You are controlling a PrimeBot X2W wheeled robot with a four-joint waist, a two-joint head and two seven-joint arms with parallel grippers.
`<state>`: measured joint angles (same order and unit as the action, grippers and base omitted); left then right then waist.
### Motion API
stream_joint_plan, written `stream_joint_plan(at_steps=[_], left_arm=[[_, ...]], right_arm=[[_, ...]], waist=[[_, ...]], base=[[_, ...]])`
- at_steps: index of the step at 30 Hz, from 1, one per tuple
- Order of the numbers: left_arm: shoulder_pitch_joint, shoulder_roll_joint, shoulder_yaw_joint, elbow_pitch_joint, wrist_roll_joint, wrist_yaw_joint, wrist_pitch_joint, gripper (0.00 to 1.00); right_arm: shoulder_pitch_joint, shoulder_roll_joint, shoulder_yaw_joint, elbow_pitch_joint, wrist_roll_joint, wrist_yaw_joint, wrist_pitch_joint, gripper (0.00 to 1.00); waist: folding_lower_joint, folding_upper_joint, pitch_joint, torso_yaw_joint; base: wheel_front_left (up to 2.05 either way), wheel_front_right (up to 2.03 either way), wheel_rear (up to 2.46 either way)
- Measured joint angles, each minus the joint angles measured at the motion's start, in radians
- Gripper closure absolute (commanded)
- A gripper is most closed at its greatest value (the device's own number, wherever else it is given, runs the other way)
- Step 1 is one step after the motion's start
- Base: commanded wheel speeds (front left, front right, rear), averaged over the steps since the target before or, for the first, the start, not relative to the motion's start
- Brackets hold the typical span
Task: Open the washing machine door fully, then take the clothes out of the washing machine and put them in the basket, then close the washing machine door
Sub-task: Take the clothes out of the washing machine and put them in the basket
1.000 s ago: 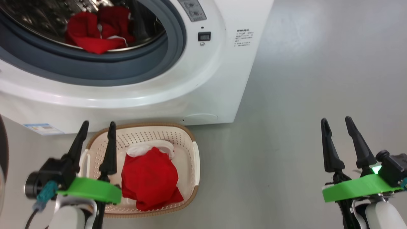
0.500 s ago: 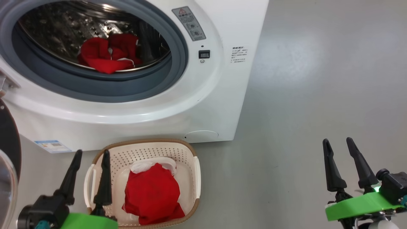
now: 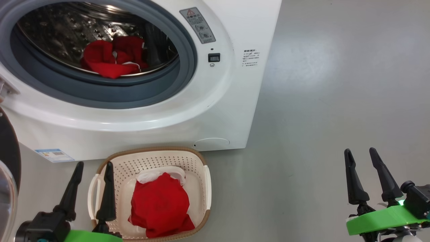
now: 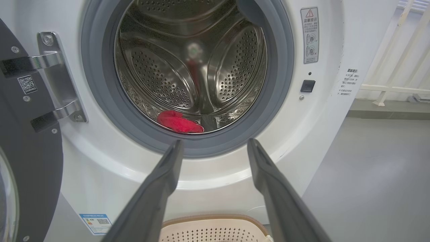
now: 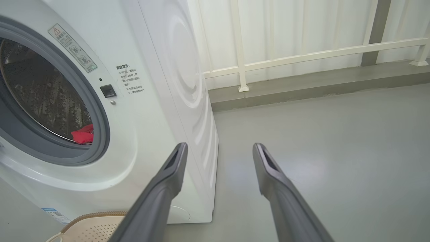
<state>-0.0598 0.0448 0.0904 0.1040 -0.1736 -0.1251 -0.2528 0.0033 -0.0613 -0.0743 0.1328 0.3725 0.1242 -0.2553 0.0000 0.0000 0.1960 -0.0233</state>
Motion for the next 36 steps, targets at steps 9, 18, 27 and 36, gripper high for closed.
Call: stream_joint_plan(at_steps=[9, 18, 27, 36], left_arm=[[-0.006, 0.0, -0.019, 0.04, -0.003, 0.0, 0.0, 0.0], [-0.164, 0.011, -0.038, 0.143, -0.001, 0.0, 0.0, 0.0], [-0.508, 0.061, -0.062, 0.331, 0.035, 0.002, 0.023, 0.0], [-0.873, 0.118, -0.09, 0.556, 0.081, 0.028, 0.121, 0.0]], right_arm=[[-0.001, 0.002, 0.002, 0.0, 0.0, 0.0, 0.0, 0.0], [-0.035, 0.006, 0.02, -0.001, 0.0, 0.0, 0.0, 0.0], [-0.145, 0.009, 0.029, -0.012, 0.005, 0.0, 0.0, 0.0], [-0.251, 0.009, 0.049, -0.024, 0.016, 0.0, 0.0, 0.0]], waist=[[0.0, 0.0, 0.016, 0.005], [0.0, 0.0, 0.075, 0.006], [0.0001, 0.0, 0.198, 0.002], [0.0001, 0.0, 0.333, -0.018]], base=[[0.0, 0.0, 0.0], [0.0, 0.0, 0.0], [0.0, 0.0, 0.0], [0.0, 0.0, 0.0]])
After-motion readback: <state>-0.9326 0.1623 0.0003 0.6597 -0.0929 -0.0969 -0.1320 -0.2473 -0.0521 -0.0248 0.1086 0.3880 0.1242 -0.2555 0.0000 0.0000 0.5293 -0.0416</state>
